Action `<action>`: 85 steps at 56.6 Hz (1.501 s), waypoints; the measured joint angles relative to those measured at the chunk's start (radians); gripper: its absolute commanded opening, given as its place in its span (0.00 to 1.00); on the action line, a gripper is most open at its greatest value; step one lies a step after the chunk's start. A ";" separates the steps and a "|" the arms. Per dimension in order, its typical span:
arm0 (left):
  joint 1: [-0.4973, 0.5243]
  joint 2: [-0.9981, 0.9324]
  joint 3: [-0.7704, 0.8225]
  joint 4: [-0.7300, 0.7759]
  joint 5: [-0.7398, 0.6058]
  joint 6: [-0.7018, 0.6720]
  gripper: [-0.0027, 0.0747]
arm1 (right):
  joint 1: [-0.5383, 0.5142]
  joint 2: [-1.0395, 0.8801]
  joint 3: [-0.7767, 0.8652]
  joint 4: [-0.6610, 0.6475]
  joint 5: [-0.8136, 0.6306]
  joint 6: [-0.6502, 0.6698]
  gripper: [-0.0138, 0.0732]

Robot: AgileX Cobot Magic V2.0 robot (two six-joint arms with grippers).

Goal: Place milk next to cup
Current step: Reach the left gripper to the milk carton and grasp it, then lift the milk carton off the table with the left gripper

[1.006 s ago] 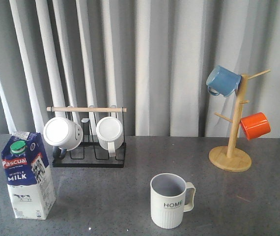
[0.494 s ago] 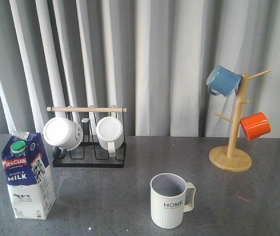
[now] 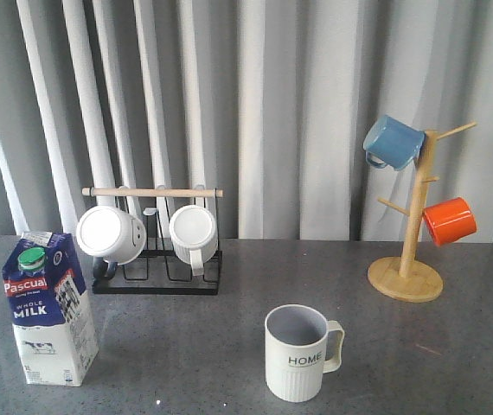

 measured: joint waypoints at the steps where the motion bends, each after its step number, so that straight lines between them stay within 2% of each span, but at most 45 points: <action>1: 0.000 0.000 0.000 0.000 0.000 0.000 0.71 | 0.000 0.000 0.000 0.000 0.000 0.000 0.15; 11: 0.000 0.000 0.000 0.000 0.001 -0.003 0.72 | 0.000 0.000 0.000 0.000 0.000 0.000 0.15; 15: -0.005 0.000 -0.001 0.000 0.004 -0.008 0.79 | 0.000 0.000 0.000 0.000 0.000 0.000 0.15; 22: -0.016 0.034 -0.049 0.000 0.055 -0.013 0.99 | 0.000 0.000 0.000 0.000 0.000 0.000 0.15; 31: -0.025 0.147 -0.195 0.000 0.139 -0.052 0.97 | 0.000 0.000 0.000 0.000 0.000 0.000 0.15; 38: -0.044 0.239 -0.272 0.000 0.146 -0.080 0.97 | 0.000 0.000 0.000 0.000 0.000 0.000 0.15; 57: -0.081 0.476 -0.282 -0.001 0.096 -0.086 0.96 | 0.000 0.000 0.000 0.000 0.001 0.000 0.15; 76: -0.082 0.609 -0.282 -0.002 0.032 -0.112 0.95 | 0.000 0.000 0.000 0.000 0.001 0.000 0.15; 80: -0.082 0.634 -0.282 -0.002 0.016 -0.112 0.91 | 0.000 0.000 0.000 0.000 0.001 0.000 0.15; 85: -0.082 0.664 -0.282 -0.001 -0.005 -0.112 0.79 | 0.000 0.000 0.000 0.000 0.001 0.000 0.15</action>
